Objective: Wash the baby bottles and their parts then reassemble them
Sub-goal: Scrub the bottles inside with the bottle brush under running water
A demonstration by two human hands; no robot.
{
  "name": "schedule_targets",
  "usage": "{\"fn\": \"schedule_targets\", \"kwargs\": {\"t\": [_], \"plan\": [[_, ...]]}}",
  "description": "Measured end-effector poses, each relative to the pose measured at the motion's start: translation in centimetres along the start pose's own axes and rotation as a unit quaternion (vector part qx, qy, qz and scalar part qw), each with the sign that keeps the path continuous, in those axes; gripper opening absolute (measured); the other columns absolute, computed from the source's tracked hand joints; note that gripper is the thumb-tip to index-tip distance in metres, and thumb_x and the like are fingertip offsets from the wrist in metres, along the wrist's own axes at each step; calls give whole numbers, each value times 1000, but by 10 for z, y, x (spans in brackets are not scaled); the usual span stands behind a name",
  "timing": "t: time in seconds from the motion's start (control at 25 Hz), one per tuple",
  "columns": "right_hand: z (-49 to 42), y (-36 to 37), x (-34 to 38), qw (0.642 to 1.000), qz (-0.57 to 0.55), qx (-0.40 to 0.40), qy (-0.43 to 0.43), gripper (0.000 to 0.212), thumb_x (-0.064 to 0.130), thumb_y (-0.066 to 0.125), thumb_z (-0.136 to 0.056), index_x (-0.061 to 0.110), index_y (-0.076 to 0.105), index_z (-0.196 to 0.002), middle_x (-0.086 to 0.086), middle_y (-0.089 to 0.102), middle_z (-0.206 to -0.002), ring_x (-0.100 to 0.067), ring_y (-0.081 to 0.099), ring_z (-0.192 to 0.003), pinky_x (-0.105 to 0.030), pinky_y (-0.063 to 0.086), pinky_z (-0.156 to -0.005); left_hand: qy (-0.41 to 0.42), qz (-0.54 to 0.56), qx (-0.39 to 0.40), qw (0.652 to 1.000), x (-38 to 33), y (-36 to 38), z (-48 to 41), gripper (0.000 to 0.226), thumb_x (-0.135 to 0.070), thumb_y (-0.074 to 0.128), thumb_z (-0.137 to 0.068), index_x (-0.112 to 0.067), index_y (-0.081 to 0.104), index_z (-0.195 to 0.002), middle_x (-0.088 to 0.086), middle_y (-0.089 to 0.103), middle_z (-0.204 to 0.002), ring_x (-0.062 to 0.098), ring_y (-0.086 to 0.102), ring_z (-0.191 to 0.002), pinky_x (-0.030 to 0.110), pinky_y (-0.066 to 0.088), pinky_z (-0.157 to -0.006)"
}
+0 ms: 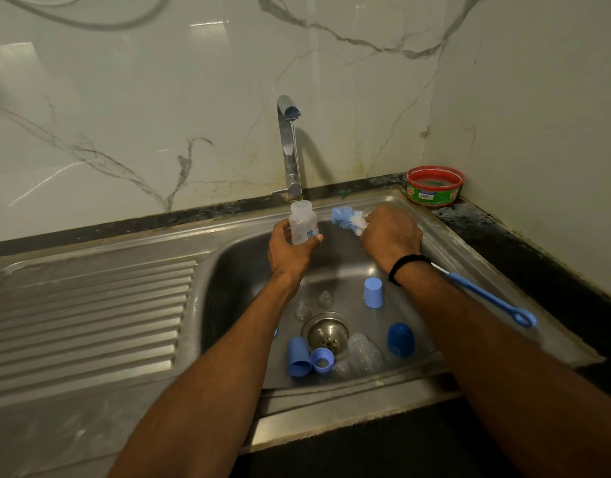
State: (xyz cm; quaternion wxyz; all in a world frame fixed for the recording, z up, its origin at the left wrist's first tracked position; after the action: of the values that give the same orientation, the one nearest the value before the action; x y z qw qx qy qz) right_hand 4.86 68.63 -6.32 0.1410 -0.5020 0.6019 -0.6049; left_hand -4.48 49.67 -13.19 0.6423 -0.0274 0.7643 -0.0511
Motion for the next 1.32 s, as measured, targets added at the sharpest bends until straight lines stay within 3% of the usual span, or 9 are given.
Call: {"fn": "schedule_targets", "kwargs": {"t": [0.36, 0.96, 1.16, 1.32], "plan": [[-1, 3, 0, 1000, 2, 4, -5, 32, 28, 72, -87, 11, 62, -113, -12, 65, -116, -31, 61, -108, -38, 51, -84, -2, -6, -5, 1000, 1, 0, 0, 62, -13, 82, -82, -14, 50, -135, 8, 59, -136, 22, 59, -120, 24, 50, -89], [2, 4, 4, 1000, 11, 4, -19, 34, 27, 70, -89, 11, 60, -117, -13, 63, -119, -30, 61, -110, -37, 49, -85, -3, -10, -6, 1000, 3, 0, -2, 62, -12, 82, -82, -13, 50, -135, 9, 59, -137, 25, 59, -122, 31, 51, -95], [2, 5, 4, 1000, 8, 12, -15, 37, 29, 71, -88, 12, 60, -118, -12, 64, -119, -30, 60, -110, -35, 48, -83, 0, -10, -6, 1000, 3, 0, -1, 61, -12, 82, -81, -13, 51, -134, 8, 59, -136, 24, 60, -121, 25, 50, -90], [3, 5, 4, 1000, 10, 11, -15, 35, 28, 70, -89, 12, 61, -118, -12, 64, -119, -30, 61, -110, -35, 48, -84, 3, -12, -8, 1000, 3, -1, -1, 61, -12, 82, -81, -13, 51, -134, 8, 60, -135, 24, 60, -120, 30, 52, -94]]}}
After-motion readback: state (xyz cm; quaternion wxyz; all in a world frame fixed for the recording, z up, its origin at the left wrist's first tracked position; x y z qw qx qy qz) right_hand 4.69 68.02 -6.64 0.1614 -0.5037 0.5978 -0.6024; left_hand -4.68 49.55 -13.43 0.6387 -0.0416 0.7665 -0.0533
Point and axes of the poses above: each hand's wrist, its own z-axis away from the middle knuckle, its own y-axis out of the palm, x = y × z, the point moved 8 cm from there along -z, towards the middle knuckle
